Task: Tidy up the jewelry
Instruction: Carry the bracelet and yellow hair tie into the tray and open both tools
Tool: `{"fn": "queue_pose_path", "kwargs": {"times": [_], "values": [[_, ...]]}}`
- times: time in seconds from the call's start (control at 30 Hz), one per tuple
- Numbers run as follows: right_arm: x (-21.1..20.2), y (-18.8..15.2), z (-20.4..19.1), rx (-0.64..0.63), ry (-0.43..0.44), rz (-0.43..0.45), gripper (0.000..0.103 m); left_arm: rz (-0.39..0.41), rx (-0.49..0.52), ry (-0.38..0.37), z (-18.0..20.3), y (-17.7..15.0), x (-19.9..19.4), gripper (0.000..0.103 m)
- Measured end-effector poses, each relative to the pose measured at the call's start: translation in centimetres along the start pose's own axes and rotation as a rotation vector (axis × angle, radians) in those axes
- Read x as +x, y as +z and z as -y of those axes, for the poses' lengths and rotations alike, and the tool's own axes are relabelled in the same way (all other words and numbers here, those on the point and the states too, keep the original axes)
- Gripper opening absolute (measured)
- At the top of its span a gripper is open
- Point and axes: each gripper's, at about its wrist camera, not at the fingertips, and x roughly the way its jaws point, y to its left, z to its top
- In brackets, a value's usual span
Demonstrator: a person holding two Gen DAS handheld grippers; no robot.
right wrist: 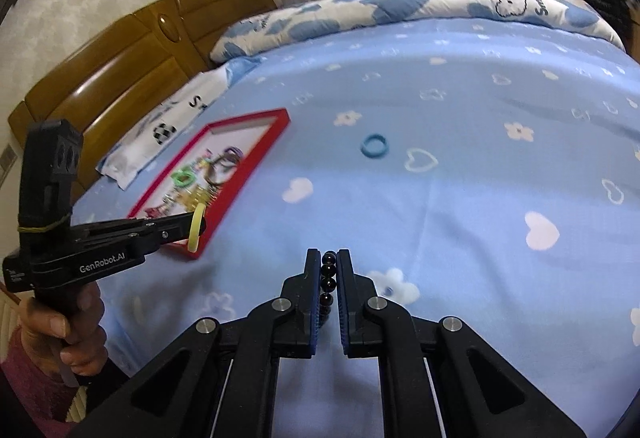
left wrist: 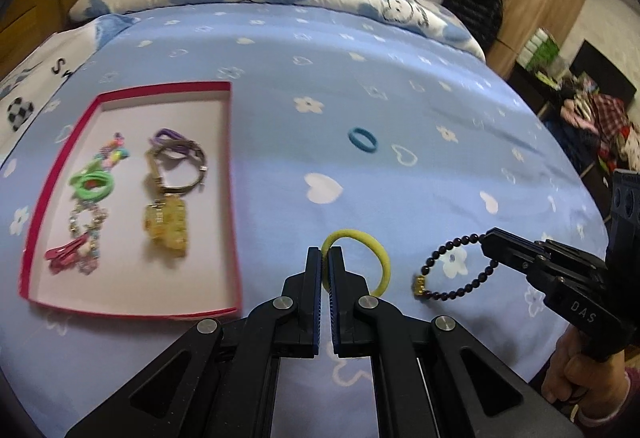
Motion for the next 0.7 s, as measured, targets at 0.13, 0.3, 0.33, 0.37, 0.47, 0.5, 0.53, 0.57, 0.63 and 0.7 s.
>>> {"fn": "queue_pose_path", "kwargs": {"times": [0.13,0.3,0.33,0.37,0.47,0.5,0.53,0.57,0.63,0.7], "values": [[-0.4,0.6,-0.7,-0.001,0.030,0.013,0.007,0.031,-0.040,0.013,-1.5,-0.6,-2.2,0.002],[-0.6,1.2,-1.6,-0.011,0.046,0.023,0.007,0.053,-0.082,0.033,-3.2,-1.1,-3.9,0.002],[-0.7,1.4,-1.8,-0.013,0.051,0.025,0.007,0.056,-0.088,0.036,-3.5,-1.3,-4.2,0.002],[-0.7,1.5,-1.9,-0.015,0.054,0.027,0.007,0.061,-0.096,0.042,-3.8,-1.4,-4.6,0.002],[-0.8,2.0,-2.6,-0.024,0.068,0.036,0.007,0.074,-0.117,0.056,-4.9,-1.7,-5.6,0.002],[-0.8,2.3,-2.9,-0.028,0.075,0.038,0.007,0.077,-0.122,0.060,-5.4,-1.5,-5.8,0.002],[-0.7,2.5,-3.2,-0.033,0.080,0.041,0.007,0.083,-0.133,0.069,-5.8,-1.6,-6.2,0.002],[-0.6,2.7,-3.5,-0.037,0.084,0.042,0.007,0.086,-0.140,0.075,-6.2,-1.7,-6.4,0.002],[-0.3,3.2,-4.2,-0.048,0.097,0.043,0.007,0.091,-0.155,0.088,-6.9,-1.7,-6.7,0.002],[0.0,3.6,-4.9,-0.056,0.113,0.041,0.007,0.096,-0.171,0.100,-7.7,-1.7,-7.1,0.002]]}}
